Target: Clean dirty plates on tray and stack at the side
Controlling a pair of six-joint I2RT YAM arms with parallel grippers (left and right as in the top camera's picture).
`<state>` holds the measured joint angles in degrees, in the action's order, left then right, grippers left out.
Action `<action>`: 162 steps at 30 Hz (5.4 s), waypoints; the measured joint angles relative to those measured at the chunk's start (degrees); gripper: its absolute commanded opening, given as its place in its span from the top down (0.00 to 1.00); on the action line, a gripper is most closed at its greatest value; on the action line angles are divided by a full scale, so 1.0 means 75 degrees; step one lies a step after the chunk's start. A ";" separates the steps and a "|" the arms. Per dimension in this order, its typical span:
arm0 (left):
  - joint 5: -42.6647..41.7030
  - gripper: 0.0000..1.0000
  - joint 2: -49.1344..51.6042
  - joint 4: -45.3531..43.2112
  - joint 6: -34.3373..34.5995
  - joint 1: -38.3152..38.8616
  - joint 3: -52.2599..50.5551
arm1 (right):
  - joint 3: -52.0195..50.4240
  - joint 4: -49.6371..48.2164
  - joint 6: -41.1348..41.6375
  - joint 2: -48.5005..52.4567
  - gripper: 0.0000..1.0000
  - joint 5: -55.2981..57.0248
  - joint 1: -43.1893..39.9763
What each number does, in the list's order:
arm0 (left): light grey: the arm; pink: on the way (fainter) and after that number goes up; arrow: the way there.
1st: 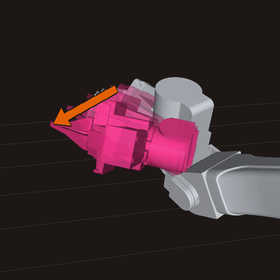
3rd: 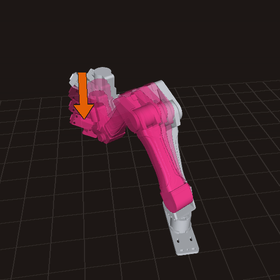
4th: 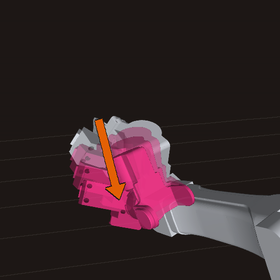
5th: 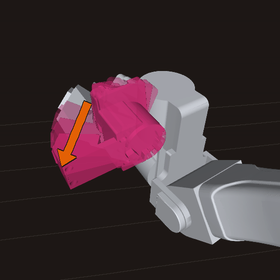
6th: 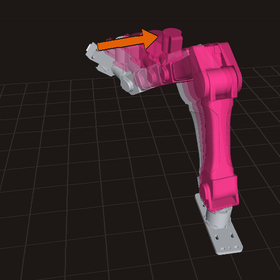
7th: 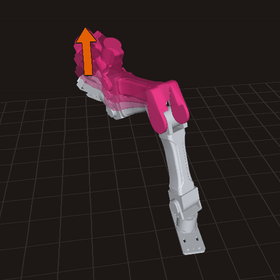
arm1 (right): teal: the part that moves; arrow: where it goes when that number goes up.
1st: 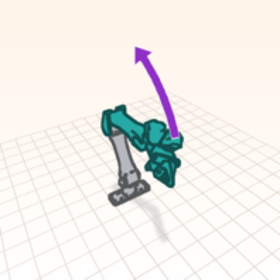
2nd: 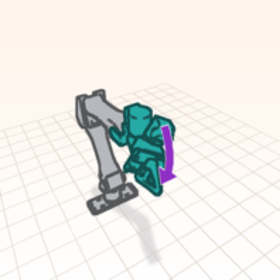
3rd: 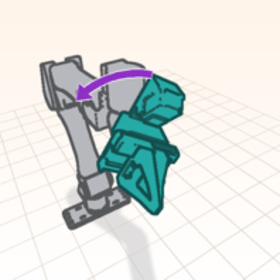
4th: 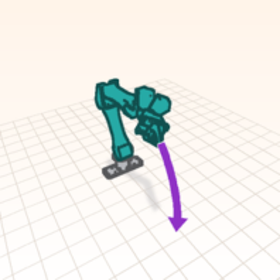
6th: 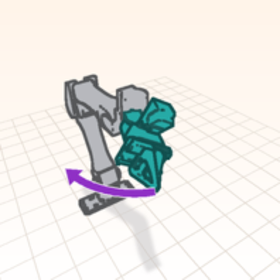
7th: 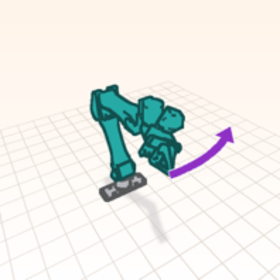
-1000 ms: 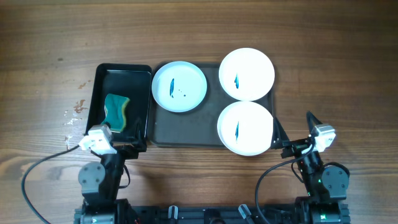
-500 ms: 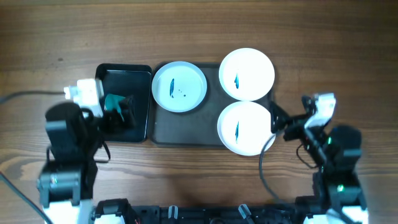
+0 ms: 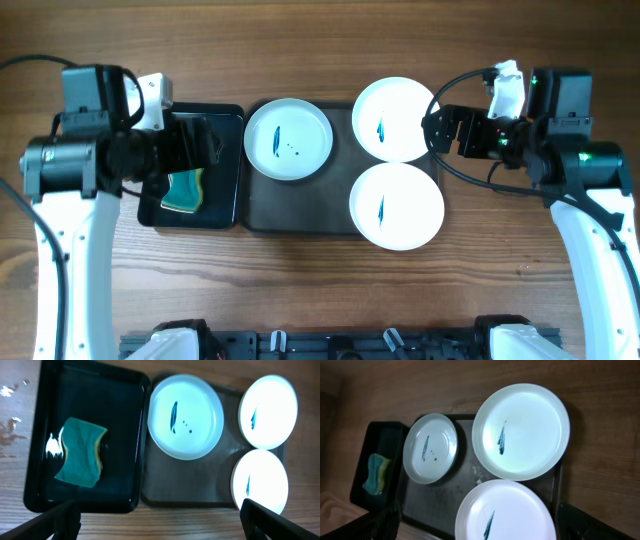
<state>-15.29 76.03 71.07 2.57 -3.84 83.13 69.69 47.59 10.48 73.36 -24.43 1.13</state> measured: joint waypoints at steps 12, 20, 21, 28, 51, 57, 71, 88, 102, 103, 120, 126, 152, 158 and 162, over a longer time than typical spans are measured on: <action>-0.0009 0.00 0.0385 0.0035 0.0003 0.0000 0.0012 | 0.0017 -0.0699 0.1107 0.0490 0.11 0.0061 0.0286; 0.0067 0.00 0.0385 -0.0181 0.0044 -0.0029 0.0012 | 0.0452 -0.0597 0.1547 0.1842 0.25 0.0181 0.1547; 0.0152 0.00 0.0385 -0.0221 0.0134 -0.0070 0.0012 | 0.0612 -0.0574 0.1635 0.1996 0.27 0.0268 0.1731; 0.1192 0.02 0.0391 -0.0195 0.0731 -0.0469 0.0012 | 0.0930 -0.1416 0.2629 0.3357 0.45 0.0743 0.3045; 0.1582 0.12 0.2442 -0.0740 0.0874 -0.1460 0.0026 | 0.0930 -0.3596 0.3695 0.5992 0.74 0.1483 0.3535; 0.1582 0.12 0.2524 -0.0740 0.0874 -0.1460 0.0026 | 0.0950 -0.3576 0.3748 0.6012 0.84 0.1842 0.3876; 0.1539 0.17 0.2524 -0.0446 0.0877 -0.1460 0.0026 | 0.1416 -0.1929 0.3923 0.6035 0.95 0.2049 0.3917; 0.0746 0.34 0.2594 -0.1848 0.0239 -0.1110 -0.2107 | 0.1510 -0.1352 0.3765 0.6035 0.95 0.1513 0.3917; 0.0863 0.55 0.3716 -0.2780 -0.0542 -0.1183 -0.2142 | 0.1507 -0.1445 0.3561 0.6035 0.95 0.1373 0.3917; 0.0863 0.57 0.3722 -0.2830 -0.0580 -0.1183 -0.2151 | 0.1507 -0.1451 0.3561 0.6035 0.95 0.1373 0.3917; 0.1320 0.96 0.3719 -0.3829 -0.0854 -0.1014 -0.2879 | 0.1507 -0.1521 0.3509 0.6035 0.95 0.1373 0.3917; 0.1343 0.96 0.3657 -0.3442 -0.0641 -0.0982 -0.2754 | 0.1507 -0.1591 0.3506 0.6035 0.95 0.1373 0.3917; 0.1035 0.96 0.4304 -0.3541 0.3022 0.2926 -0.0685 | 0.1507 -0.1411 0.3159 0.6038 0.96 0.0854 0.3649; 0.1323 0.96 0.5123 -0.3599 0.3599 0.3279 -0.0647 | 0.1498 -0.1376 0.3159 0.6094 0.96 0.0679 0.3558; 0.1253 0.96 0.5161 -0.3552 0.3756 0.3279 -0.0603 | 0.1411 -0.1445 0.3092 0.6120 0.96 0.0251 0.3357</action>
<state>-5.89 114.74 44.42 30.74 20.75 78.61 80.27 36.75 33.67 119.26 -22.55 26.30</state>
